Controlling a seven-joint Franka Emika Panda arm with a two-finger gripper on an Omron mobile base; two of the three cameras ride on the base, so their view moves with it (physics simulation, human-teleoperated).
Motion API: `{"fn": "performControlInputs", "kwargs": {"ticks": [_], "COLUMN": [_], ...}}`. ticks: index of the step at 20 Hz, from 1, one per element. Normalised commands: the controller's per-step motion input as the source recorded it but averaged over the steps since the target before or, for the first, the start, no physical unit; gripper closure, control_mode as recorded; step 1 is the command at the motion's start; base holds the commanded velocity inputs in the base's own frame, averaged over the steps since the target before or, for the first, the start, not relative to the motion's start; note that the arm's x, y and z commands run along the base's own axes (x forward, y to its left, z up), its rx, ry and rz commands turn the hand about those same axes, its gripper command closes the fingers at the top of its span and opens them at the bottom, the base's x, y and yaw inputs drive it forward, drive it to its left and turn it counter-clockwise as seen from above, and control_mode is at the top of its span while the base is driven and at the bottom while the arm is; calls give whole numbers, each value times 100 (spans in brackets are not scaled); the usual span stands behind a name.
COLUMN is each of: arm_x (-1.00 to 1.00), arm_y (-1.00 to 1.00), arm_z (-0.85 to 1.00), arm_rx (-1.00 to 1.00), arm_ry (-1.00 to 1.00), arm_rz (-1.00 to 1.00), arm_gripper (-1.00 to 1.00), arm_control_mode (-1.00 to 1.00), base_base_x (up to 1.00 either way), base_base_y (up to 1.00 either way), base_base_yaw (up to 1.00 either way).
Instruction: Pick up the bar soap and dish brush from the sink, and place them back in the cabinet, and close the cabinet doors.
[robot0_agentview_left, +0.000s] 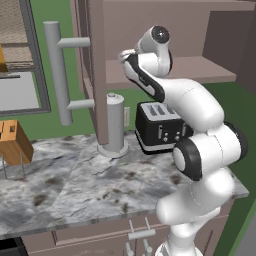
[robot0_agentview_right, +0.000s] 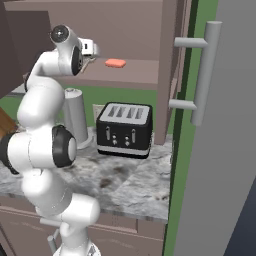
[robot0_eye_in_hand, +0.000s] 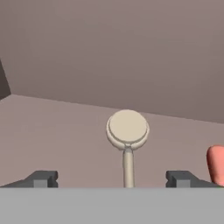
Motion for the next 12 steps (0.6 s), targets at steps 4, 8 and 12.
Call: {"fn": "performControlInputs", "kwargs": {"ticks": [4,8,12], "arm_x": [-67,-74,-68], "arm_y": [-3,-15,-20], "arm_z": [0,0,6], "arm_rx": [0,0,0], "arm_ry": [-14,-11,-4], "arm_rz": [0,0,0], "arm_gripper": [-100,-100,-100], "arm_control_mode": [-100,-100,-100], "base_base_x": [0,0,0], "base_base_y": [0,0,0], "base_base_yaw": [0,0,0]}}
